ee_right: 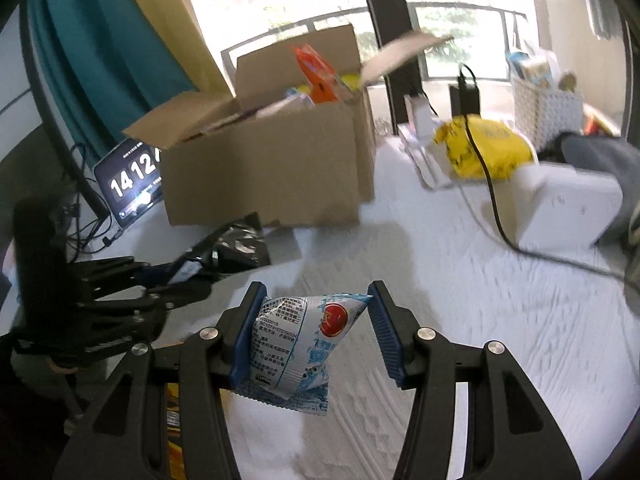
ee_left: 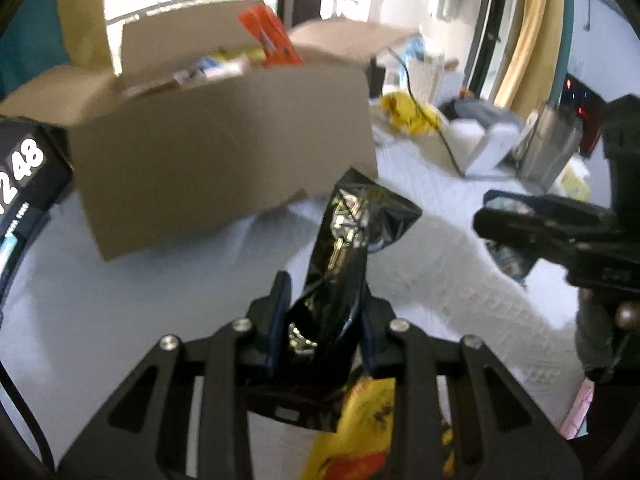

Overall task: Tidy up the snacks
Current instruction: 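Carry the black bag and milk-candy bag over the cardboard box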

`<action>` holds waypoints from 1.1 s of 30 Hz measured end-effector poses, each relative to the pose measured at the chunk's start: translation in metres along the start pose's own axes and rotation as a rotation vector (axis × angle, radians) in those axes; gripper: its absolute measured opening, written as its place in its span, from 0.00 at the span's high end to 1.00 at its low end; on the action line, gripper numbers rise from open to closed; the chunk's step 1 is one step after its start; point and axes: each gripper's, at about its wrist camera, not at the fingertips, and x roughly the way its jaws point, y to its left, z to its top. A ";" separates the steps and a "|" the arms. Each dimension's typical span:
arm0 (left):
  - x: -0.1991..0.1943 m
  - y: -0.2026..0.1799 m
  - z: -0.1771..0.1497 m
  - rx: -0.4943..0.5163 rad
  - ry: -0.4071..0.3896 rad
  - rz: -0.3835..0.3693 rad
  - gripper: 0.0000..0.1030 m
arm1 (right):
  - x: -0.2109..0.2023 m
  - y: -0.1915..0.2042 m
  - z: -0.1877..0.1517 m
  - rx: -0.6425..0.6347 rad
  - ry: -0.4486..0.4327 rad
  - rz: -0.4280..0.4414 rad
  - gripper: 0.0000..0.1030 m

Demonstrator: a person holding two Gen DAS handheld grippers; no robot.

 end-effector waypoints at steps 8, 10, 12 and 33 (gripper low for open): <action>-0.049 0.030 0.027 -0.034 -0.140 0.025 0.70 | -0.001 0.027 0.039 -0.076 -0.048 -0.006 0.46; -0.057 0.038 0.035 -0.047 -0.170 0.034 0.70 | -0.001 0.034 0.048 -0.095 -0.061 -0.005 0.46; -0.062 0.046 0.044 -0.057 -0.196 0.044 0.70 | 0.000 0.040 0.057 -0.113 -0.072 -0.006 0.46; -0.018 0.108 0.123 -0.148 -0.285 0.080 0.70 | 0.019 0.063 0.136 -0.174 -0.190 -0.016 0.46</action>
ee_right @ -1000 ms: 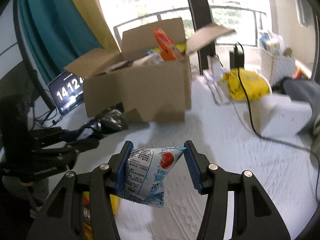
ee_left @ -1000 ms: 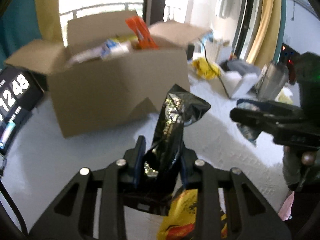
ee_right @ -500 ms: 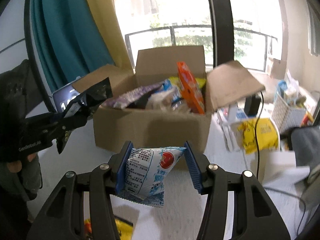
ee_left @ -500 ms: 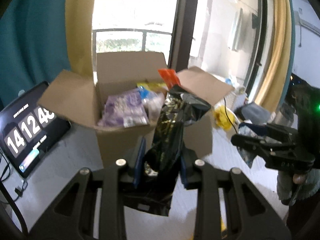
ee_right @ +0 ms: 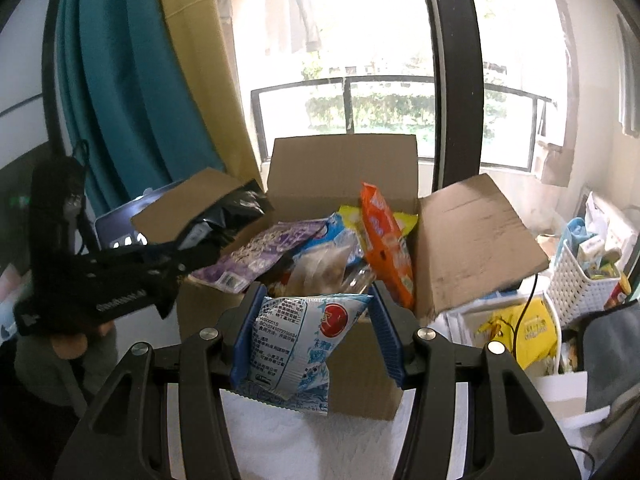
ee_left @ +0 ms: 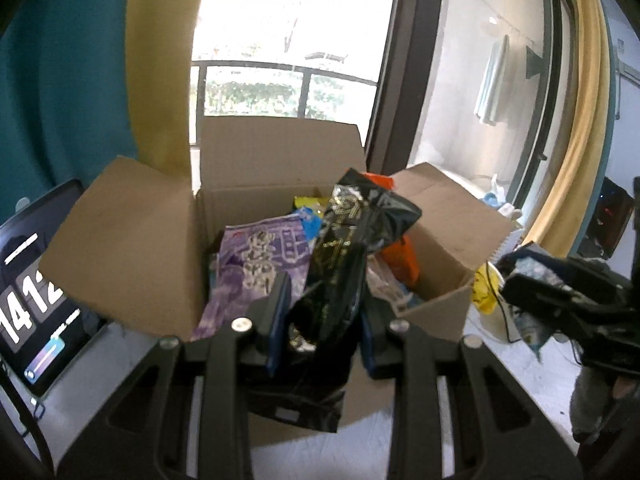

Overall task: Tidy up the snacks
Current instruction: 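Carry the black bag and milk-candy bag over the cardboard box, then lower both bags into the box and open both tools to release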

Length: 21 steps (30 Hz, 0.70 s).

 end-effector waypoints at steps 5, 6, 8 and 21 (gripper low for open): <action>0.030 0.004 0.004 -0.007 0.034 0.002 0.70 | 0.014 -0.004 0.004 -0.012 0.009 -0.004 0.46; 0.036 0.004 0.004 -0.011 0.039 0.002 0.70 | 0.018 -0.006 0.006 -0.017 0.009 -0.008 0.46; 0.046 0.005 0.005 -0.019 0.046 0.002 0.70 | 0.023 -0.009 0.009 -0.024 0.008 -0.015 0.46; 0.095 0.015 -0.005 -0.064 0.117 0.025 0.70 | 0.067 -0.033 0.018 -0.014 0.023 -0.065 0.46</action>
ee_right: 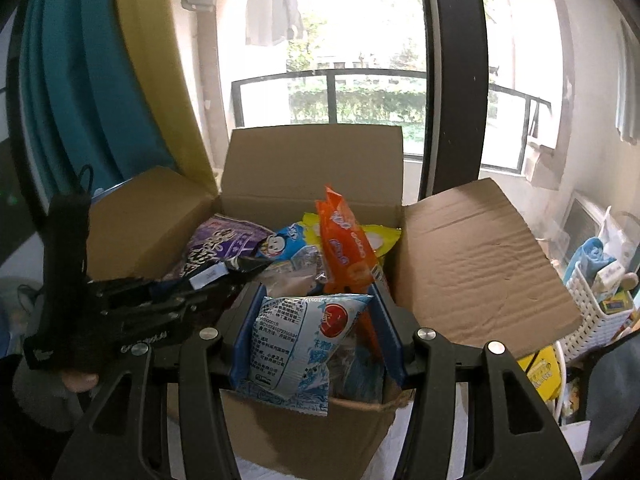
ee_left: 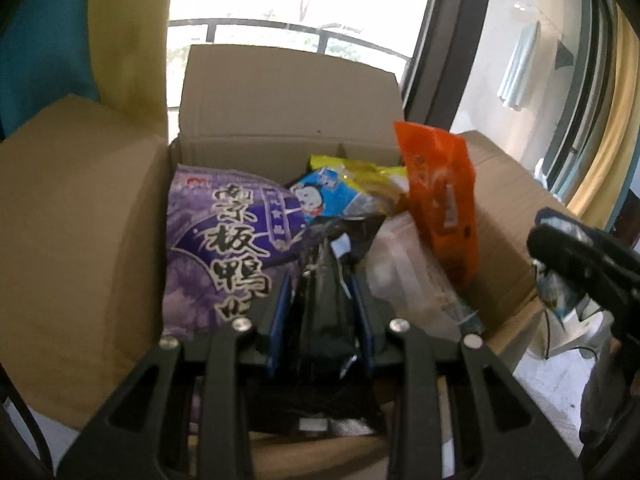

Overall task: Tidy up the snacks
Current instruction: 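Lower both bags into the box and open both tools to release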

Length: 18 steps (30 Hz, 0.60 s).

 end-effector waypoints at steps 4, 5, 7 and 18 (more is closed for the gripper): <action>0.000 0.001 0.000 -0.003 0.005 0.005 0.69 | 0.014 -0.005 0.001 0.019 0.006 0.001 0.46; -0.001 0.001 0.000 -0.003 0.006 0.007 0.69 | 0.017 -0.005 0.002 0.023 0.006 0.001 0.46; 0.000 0.000 0.002 -0.002 0.007 0.013 0.69 | 0.024 -0.006 0.003 0.029 0.011 0.004 0.46; -0.026 -0.004 0.008 0.009 -0.034 0.050 0.57 | 0.025 0.002 0.010 0.036 0.005 -0.002 0.34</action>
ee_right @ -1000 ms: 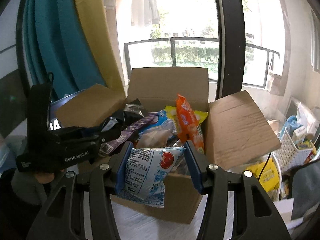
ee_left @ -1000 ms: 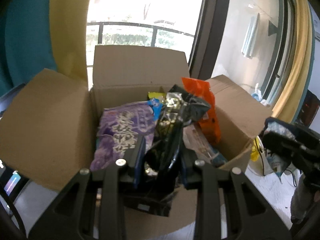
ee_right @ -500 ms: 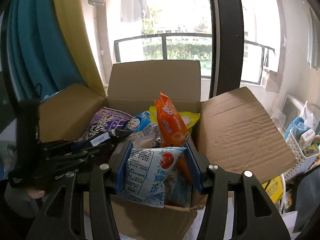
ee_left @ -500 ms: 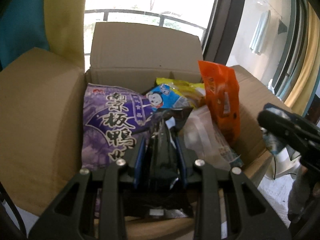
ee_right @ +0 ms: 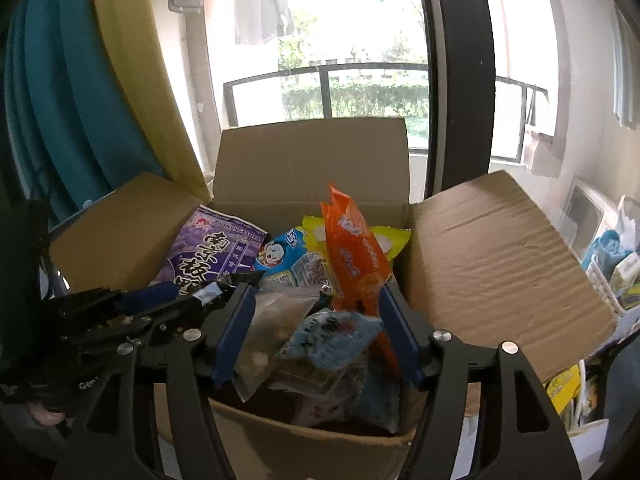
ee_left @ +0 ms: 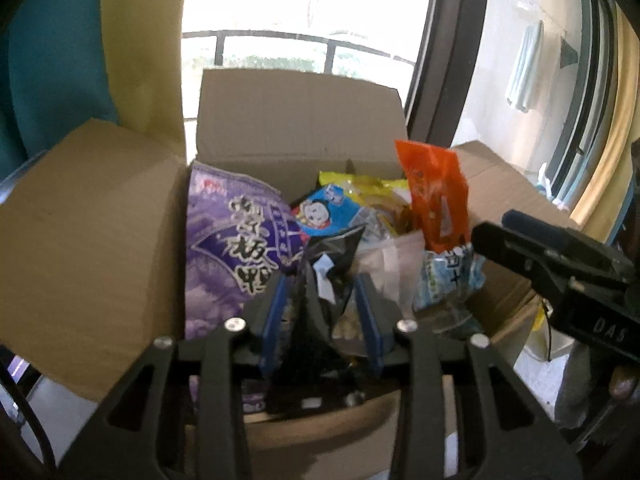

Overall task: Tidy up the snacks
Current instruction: 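Lower both bags into the box and open both tools to release, then move both tools back toward the yellow chip bag on the table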

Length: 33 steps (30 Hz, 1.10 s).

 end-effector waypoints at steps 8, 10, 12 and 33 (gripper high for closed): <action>-0.028 -0.004 0.000 -0.005 -0.026 -0.007 0.54 | -0.023 0.010 -0.003 -0.027 -0.011 -0.004 0.34; -0.038 -0.005 -0.001 -0.003 -0.036 -0.007 0.54 | -0.031 0.013 -0.006 -0.031 -0.014 -0.004 0.34; -0.048 -0.008 -0.003 0.002 -0.047 -0.006 0.54 | -0.040 0.017 -0.010 -0.033 -0.019 -0.003 0.34; -0.145 -0.018 -0.071 0.029 -0.081 -0.019 0.23 | -0.116 0.051 -0.078 -0.009 0.027 0.008 0.34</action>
